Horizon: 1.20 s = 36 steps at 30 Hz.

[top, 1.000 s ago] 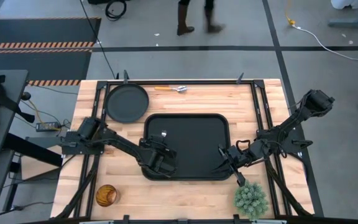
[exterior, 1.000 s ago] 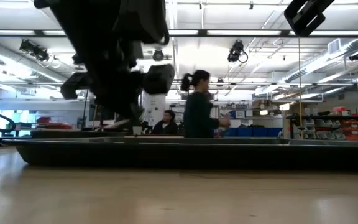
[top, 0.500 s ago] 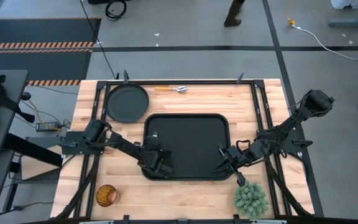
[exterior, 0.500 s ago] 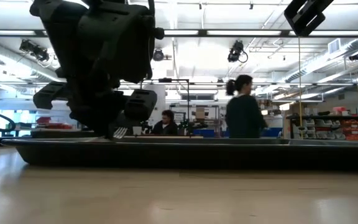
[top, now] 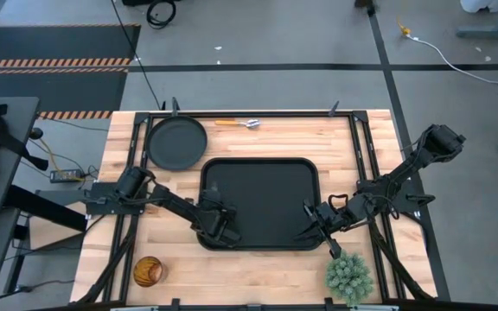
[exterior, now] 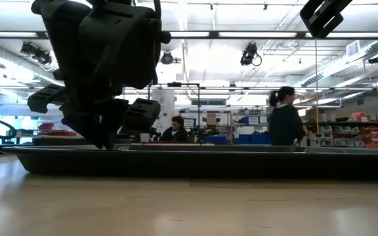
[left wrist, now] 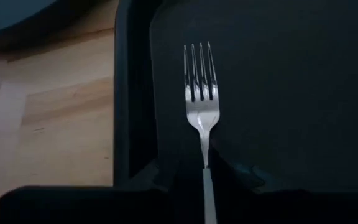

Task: Pick and place plate/cup/fork/spoon on tray
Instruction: Put the orange fork on the black tray, then put the yellow spoon on the black tray to the right of the orange fork

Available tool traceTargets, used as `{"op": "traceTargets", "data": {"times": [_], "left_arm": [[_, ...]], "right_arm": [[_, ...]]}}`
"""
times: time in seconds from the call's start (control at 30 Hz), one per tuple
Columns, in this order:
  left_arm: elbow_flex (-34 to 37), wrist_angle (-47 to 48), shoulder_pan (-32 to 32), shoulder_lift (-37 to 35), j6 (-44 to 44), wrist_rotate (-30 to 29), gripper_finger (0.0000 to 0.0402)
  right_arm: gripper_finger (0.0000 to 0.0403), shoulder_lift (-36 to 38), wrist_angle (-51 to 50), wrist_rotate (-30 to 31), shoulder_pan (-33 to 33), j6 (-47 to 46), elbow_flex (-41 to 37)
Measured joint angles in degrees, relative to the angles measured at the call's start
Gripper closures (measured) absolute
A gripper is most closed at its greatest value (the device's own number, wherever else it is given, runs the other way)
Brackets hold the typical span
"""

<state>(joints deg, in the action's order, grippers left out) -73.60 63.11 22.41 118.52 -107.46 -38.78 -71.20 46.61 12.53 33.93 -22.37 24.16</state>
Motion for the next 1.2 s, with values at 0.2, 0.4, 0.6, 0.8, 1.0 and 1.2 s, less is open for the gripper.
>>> {"op": "traceTargets", "data": {"times": [0.2, 0.4, 0.6, 0.8, 1.0, 1.2], "left_arm": [[0.0, 3.2, -0.1, -1.2, 0.2, -3.1, 0.0296], [0.0, 3.3, -3.8, -6.8, 10.6, -7.0, 0.0285], [0.0, -0.7, -14.3, -14.6, 35.0, -7.1, 0.0268], [0.0, -18.7, -28.1, -18.4, 66.8, -1.2, 0.0239], [0.0, -39.5, -40.4, -16.0, 90.8, 18.9, 0.0206], [-0.1, -46.6, -48.6, -12.6, 103.2, 26.0, 0.0179]], "right_arm": [[0.0392, 0.0, 0.0, 0.0, 0.0, 1.3, 0.0], [0.0392, 0.0, 0.0, 1.9, 0.0, 2.6, 0.0], [0.0392, 0.0, 0.0, 2.8, 0.0, 2.6, 0.0], [0.0392, 0.0, -0.6, 2.8, 0.0, 2.5, 0.0], [0.0392, 0.0, -1.3, 2.8, 0.0, 2.2, 0.0], [0.0392, 0.0, -3.5, 2.8, -0.3, 1.3, 0.0]]}}
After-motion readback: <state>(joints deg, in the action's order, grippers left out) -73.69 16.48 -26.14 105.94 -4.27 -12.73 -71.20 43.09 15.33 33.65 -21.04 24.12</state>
